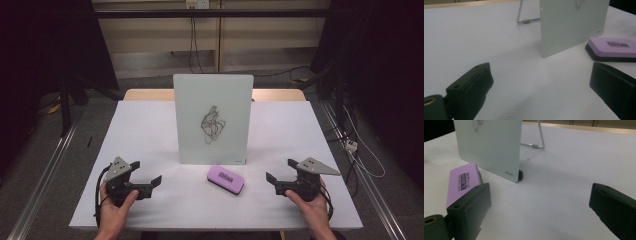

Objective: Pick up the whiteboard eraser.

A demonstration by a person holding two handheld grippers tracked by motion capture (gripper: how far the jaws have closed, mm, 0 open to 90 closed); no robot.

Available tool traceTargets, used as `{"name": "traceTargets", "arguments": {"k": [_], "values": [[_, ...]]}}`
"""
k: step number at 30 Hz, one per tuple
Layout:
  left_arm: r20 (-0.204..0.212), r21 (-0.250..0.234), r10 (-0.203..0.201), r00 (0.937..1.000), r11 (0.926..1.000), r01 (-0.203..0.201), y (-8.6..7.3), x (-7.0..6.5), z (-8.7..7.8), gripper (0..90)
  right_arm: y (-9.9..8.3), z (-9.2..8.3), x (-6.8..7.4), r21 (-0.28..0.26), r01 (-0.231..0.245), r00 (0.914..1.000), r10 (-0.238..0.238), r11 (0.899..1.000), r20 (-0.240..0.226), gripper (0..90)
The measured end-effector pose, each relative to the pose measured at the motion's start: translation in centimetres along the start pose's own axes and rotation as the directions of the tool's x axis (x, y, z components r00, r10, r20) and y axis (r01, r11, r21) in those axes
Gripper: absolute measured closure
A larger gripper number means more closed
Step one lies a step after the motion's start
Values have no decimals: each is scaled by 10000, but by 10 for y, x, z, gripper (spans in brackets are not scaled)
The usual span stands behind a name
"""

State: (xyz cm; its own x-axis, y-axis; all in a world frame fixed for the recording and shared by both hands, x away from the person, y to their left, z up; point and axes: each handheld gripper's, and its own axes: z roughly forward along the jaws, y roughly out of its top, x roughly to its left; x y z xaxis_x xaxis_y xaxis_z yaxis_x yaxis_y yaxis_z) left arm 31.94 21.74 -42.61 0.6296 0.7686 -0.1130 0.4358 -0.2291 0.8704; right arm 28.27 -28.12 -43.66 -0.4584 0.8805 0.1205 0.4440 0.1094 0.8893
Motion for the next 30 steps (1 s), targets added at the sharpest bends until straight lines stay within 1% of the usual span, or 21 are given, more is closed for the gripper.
{"name": "traceTargets", "arguments": {"k": [1, 2, 3, 8, 11, 12, 13, 16, 18, 21, 26, 27, 30], "values": [[68, -6, 109, 9999, 9999, -109, 1, 0, -1, 44, 1, 1, 2, 90, 152, 9998, -151, 9998, -88, 40], [80, -81, 98, 9999, 9999, -97, 1, -1, -2, 44, 1, 1, 2, 90, 152, 9998, -151, 9998, -88, 40], [92, -149, 61, 9999, 9999, -59, 1, -2, -2, 44, 1, 3, 5, 203, 274, 9995, -271, 9994, -152, 40], [55, -60, -79, 10000, 10000, 79, 0, 2, -2, 44, 2, 5, 8, 340, 390, 9989, -381, 9987, -271, 42], [110, -4, -10, 9999, 10000, 10, 0, 2, -4, 44, 3, 5, 9, 347, 396, 9987, -385, 9986, -319, 42], [141, 51, 131, 9998, 9999, -132, 0, 1, -4, 44, 3, 5, 10, 373, 456, 9983, -441, 9983, -391, 40], [138, 63, 185, 9997, 9998, -186, 0, 0, -4, 44, 3, 5, 10, 373, 456, 9983, -441, 9983, -391, 40], [282, 202, 356, 9990, 9991, -362, -1, -3, -1, 44, 3, 9, 15, 668, 671, 9962, -631, 9955, -605, 44], [289, 244, 414, 9987, 9988, -421, -1, -3, -1, 44, 4, 10, 17, 736, 693, 9951, -637, 9949, -760, 51], [302, 276, 382, 9988, 9989, -390, -1, -3, 0, 44, 5, 12, 20, 810, 699, 9938, -624, 9943, -926, 53], [271, 250, 373, 9989, 9990, -379, -1, -3, -1, 44, 8, 13, 25, 869, 868, 9907, -768, 9924, -1121, 60], [226, 255, 469, 9986, 9985, -474, -1, -2, -2, 44, 8, 13, 26, 857, 890, 9903, -789, 9923, -1148, 61], [333, 193, 435, 9985, 9988, -442, -1, -2, -2, 44, 10, 15, 29, 898, 791, 9893, -671, 9928, -1296, 64]]}}
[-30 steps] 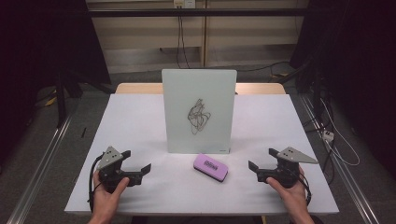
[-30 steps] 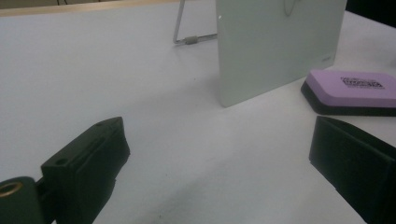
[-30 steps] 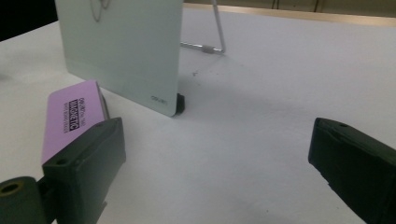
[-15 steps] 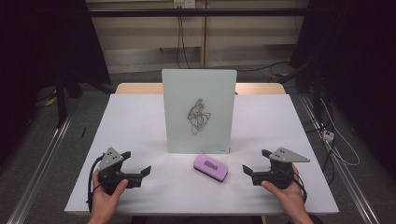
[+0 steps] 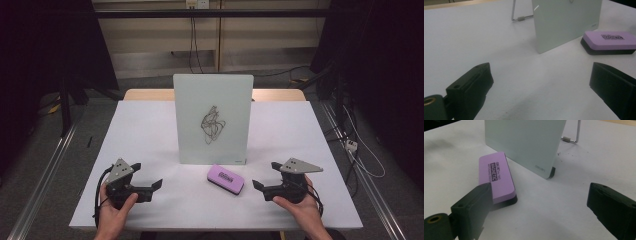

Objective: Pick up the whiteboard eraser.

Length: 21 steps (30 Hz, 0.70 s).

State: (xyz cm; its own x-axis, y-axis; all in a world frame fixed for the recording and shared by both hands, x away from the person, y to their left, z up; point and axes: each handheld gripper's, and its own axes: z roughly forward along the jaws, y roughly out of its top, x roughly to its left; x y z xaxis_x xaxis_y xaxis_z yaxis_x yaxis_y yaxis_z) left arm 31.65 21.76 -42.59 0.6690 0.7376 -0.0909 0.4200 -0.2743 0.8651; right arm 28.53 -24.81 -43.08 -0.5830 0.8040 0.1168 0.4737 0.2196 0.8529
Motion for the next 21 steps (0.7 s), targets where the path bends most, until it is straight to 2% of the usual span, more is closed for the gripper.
{"name": "traceTargets", "arguments": {"k": [6, 14, 20, 21], "values": [[-69, 12, 156, 9999, 9999, -156, 0, -1, 1, 44, 6, 7, 4, 237, -135, 9998, 139, 9996, -167, 71], [-92, 84, 166, 9998, 9998, -166, 0, -1, 3, 44, 18, 16, 15, 585, 556, 9968, -520, 9967, -610, 116], [-64, 133, 2, 10000, 9999, -2, 0, 0, 2, 44, 31, 30, 23, 1098, 977, 9910, -866, 9891, -1016, 135], [-44, 187, 13, 10000, 9998, -12, 0, 0, 2, 44, 35, 35, 24, 1334, 1047, 9885, -885, 9855, -1223, 126]]}}
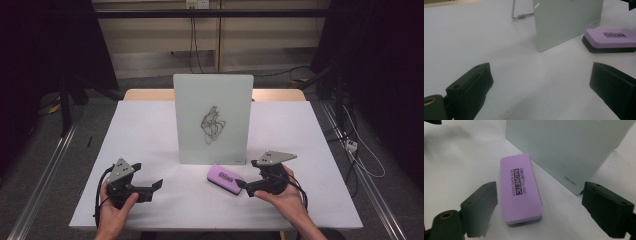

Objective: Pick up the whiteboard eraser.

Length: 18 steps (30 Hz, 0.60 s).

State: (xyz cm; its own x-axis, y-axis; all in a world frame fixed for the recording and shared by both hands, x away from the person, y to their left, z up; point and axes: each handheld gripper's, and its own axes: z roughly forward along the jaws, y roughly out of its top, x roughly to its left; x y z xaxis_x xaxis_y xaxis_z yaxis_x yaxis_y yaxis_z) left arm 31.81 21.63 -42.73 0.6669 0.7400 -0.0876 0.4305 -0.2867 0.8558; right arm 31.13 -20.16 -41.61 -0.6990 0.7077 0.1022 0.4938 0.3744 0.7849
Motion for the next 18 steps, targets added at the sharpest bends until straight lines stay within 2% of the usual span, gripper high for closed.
{"name": "traceTargets", "arguments": {"k": [6, 13, 16, 18], "values": [[39, -17, -104, 9999, 9999, 104, 0, 1, -1, 44, 14, 11, 2, 451, 257, 9994, -246, 9987, -244, 176], [-32, -1, -113, 9999, 9999, 113, 0, 1, -1, 44, 23, 22, 8, 1053, 691, 9971, -654, 9920, -380, 211], [-42, -3, -30, 10000, 10000, 30, 0, -1, -1, 45, 28, 29, 9, 1630, 821, 9956, -736, 9832, -581, 210], [21, -14, 8, 10000, 10000, -8, 0, -1, 0, 45, 29, 30, 8, 1699, 874, 9953, -787, 9816, -571, 241]]}}
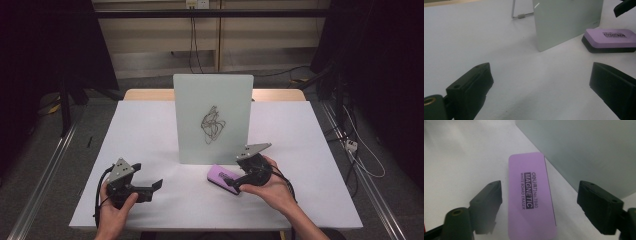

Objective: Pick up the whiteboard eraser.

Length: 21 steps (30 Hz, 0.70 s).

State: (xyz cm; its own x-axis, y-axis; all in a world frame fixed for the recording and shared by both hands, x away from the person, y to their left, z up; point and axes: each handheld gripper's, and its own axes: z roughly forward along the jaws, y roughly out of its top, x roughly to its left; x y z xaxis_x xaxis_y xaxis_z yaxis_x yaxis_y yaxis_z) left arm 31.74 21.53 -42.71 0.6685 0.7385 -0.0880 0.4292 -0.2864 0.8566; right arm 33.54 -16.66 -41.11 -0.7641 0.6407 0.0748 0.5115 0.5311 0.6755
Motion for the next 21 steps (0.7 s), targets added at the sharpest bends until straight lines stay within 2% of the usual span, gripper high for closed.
{"name": "traceTargets", "arguments": {"k": [6, 15, 17, 18, 21], "values": [[-29, -35, -47, 10000, 10000, 47, -1, 0, -2, 45, 9, 12, -5, 629, -120, 9997, 134, 9980, -219, 245], [-60, 52, -48, 10000, 10000, 48, 0, 0, -1, 48, 17, 23, -10, 1185, -259, 9981, 323, 9926, -519, 267], [-83, 24, -66, 9999, 10000, 66, -1, 0, -2, 48, 16, 24, -10, 1273, -229, 9980, 301, 9916, -550, 272], [-169, 43, -31, 9999, 10000, 32, -1, 0, -2, 49, 16, 26, -10, 1443, -116, 9971, 223, 9895, -727, 307], [-152, 47, -120, 9998, 9999, 121, -1, 1, -2, 50, 16, 27, -9, 1421, 18, 9967, 97, 9899, -803, 321]]}}
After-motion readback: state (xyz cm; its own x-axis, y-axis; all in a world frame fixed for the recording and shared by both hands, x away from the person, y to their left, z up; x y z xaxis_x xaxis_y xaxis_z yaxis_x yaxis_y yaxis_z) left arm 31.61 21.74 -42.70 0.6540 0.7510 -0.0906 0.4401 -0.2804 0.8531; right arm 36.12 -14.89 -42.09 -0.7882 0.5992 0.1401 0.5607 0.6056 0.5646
